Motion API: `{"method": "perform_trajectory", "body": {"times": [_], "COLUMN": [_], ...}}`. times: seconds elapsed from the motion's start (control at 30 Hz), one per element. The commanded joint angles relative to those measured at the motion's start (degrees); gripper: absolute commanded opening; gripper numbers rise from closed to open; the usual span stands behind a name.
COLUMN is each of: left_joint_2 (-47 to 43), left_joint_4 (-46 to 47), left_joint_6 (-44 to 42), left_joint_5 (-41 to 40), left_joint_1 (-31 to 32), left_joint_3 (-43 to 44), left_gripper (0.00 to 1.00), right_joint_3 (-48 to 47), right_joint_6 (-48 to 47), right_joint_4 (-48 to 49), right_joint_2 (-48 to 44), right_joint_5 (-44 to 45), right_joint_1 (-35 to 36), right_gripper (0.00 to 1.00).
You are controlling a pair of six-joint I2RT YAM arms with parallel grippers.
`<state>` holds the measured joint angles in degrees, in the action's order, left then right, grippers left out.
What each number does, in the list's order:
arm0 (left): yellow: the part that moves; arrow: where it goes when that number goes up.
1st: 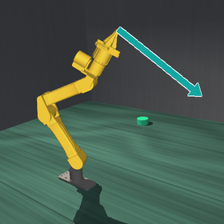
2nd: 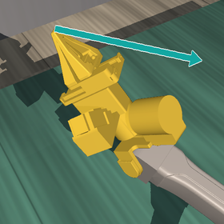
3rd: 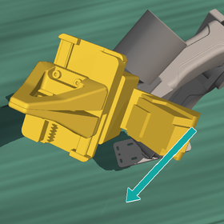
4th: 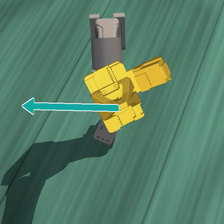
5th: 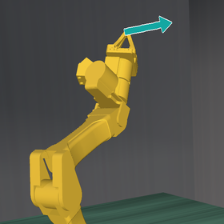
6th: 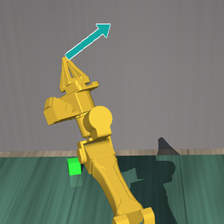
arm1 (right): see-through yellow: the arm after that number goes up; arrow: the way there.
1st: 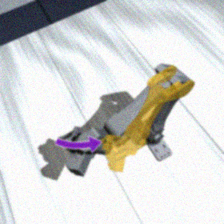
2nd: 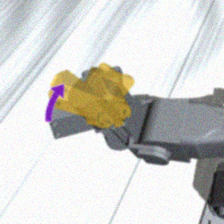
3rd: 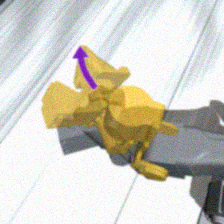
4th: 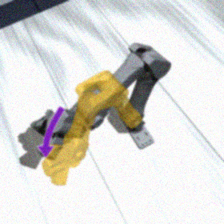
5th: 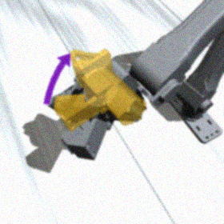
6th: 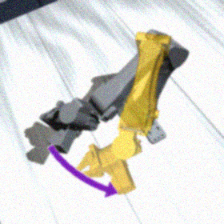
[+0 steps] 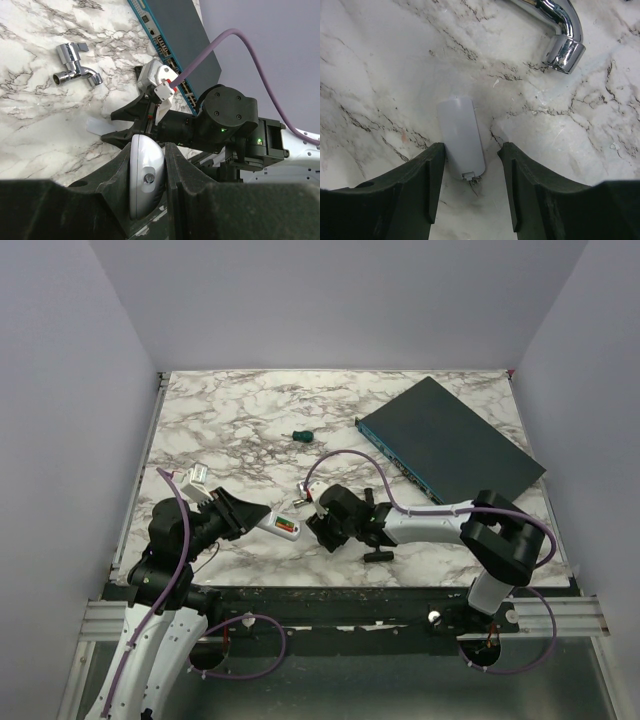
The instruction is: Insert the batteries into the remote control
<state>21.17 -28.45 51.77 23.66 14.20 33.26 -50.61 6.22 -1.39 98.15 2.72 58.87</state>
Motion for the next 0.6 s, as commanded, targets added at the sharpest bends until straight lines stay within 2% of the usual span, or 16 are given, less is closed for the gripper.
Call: {"method": "perform_trajectory", "body": {"times": [0.0,0.13,0.3,0.57], "left_joint_2": [-0.4,-0.1,0.2,-0.2], "left_joint_4": [2.0,2.6,3.1,2.7], "left_joint_6": [0.5,0.7,0.9,0.8], "left_joint_5": [1.4,1.6,1.9,1.8], "left_joint_1": [-0.5,-0.6,-0.7,-0.9], "left_joint_3": [-0.6,-0.9,-1.1,-1.1], "left_gripper": [0.00,0.00,0.00,0.00], "right_joint_3": [0.8,1.7,1.5,1.2], "right_joint_6": [1.9,2.6,3.0,4.1], "right_joint_4": [-5.9,-5.2,-5.8,-7.1], "right_joint_2": [2.8,2.3,2.0,1.8], "right_joint_5": [-0.8,-0.3,0.7,1.9], "right_joint_1": [0.7,1.2,2.3,3.9], "right_gripper": [0.58,0.58,0.52,0.51]}}
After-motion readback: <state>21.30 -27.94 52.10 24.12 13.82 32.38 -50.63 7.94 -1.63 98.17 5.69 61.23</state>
